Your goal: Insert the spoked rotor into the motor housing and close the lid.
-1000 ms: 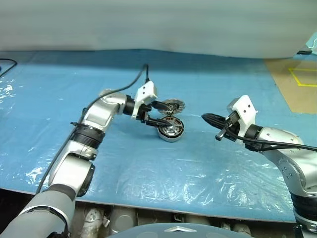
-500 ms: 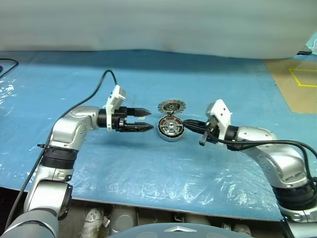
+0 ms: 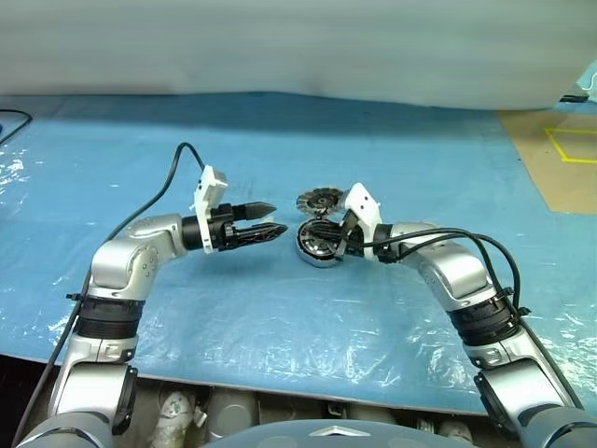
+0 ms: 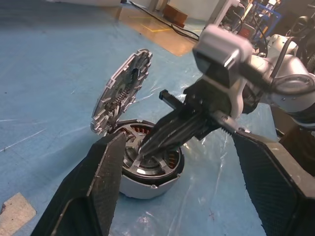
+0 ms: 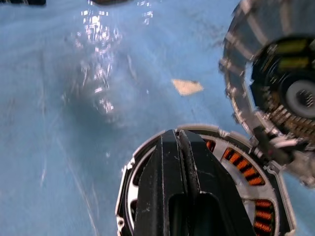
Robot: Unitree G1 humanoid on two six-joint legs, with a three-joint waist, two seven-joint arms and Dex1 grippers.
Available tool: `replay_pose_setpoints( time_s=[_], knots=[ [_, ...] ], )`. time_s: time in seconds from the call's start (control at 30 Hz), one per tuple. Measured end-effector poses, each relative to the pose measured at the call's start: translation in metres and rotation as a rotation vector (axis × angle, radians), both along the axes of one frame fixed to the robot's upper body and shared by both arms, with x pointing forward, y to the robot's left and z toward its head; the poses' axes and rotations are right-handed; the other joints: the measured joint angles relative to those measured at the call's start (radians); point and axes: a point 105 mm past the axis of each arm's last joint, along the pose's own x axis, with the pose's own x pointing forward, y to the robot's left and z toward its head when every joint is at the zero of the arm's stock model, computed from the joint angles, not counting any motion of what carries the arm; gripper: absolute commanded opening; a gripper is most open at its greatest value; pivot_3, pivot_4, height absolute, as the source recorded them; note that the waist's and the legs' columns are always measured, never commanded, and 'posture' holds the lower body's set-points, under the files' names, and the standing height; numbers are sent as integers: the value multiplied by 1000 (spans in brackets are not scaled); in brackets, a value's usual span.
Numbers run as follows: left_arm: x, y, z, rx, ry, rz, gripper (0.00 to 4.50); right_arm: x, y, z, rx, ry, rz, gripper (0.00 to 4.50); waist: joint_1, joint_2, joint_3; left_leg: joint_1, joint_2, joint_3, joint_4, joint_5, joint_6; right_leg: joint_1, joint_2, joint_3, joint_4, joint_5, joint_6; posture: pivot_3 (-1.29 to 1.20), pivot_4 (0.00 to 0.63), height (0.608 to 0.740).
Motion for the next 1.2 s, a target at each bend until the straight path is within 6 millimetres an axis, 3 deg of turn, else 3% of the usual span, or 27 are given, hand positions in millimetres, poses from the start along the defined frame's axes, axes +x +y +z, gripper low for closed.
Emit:
replay_pose_setpoints(
  time_s=[0.1, 0.17, 0.27, 0.43, 0.53, 0.7, 0.93, 1.03, 1.2],
  knots=[
    [0, -1, 0, 3, -14, -3, 3631, -2, 0, -3, -46, -57, 30, 0, 0, -1, 0, 4, 0, 0, 0, 0, 0, 4, 0, 0, 0, 0, 0, 0, 150, 740],
    [0, -2, 2, 3, -20, -7, 3631, -5, -3, -12, -47, -19, 24, 0, 1, -1, 0, 5, 0, 0, 0, 0, 0, 5, 0, 1, -1, 0, 0, 0, 150, 740],
    [1, -4, 4, 5, -33, -20, 3631, -4, -4, -10, -2, 19, 4, 0, -1, -1, 0, 6, 0, 1, 1, 0, 0, 5, 0, 2, 0, 0, 0, 0, 150, 740],
    [5, -6, -1, 12, -32, -19, 3631, -2, -4, 12, 147, 64, -28, 0, -1, -1, 0, 4, 0, 1, 1, 0, 0, 2, 1, 2, 0, 0, 0, 0, 150, 740],
    [7, -6, 1, 11, -32, -18, 3631, -2, -3, 20, 145, 39, -20, 0, -1, -1, 0, 3, 0, 1, 0, 0, 0, 1, 1, 2, 0, 0, 0, 0, 150, 740],
    [8, -6, 0, 9, -29, -23, 3631, -7, -10, -8, 1, 27, -15, 0, 0, -1, 0, 2, 0, 1, -1, 0, 0, 1, 1, 1, 0, 0, 0, 0, 150, 740],
    [8, -6, 0, 6, -23, -25, 3631, -5, -13, -8, 24, 38, -36, 0, -1, -1, 0, 3, 0, 1, 1, 0, 0, 1, 1, 2, 0, 0, 0, 0, 150, 740],
    [7, -6, 1, -3, -13, -29, 3631, -4, -18, 1, 92, 69, -56, 0, 0, -1, 0, 3, 0, 1, 1, 0, 0, 1, 0, 2, 0, 0, 0, 0, 150, 740],
    [7, -6, 2, -7, -14, -31, 3631, 0, -25, 34, 211, 39, -89, 0, 0, -1, 0, 3, 0, 1, 0, 0, 0, 1, 1, 2, 0, 0, 0, 0, 150, 740]
  ],
)
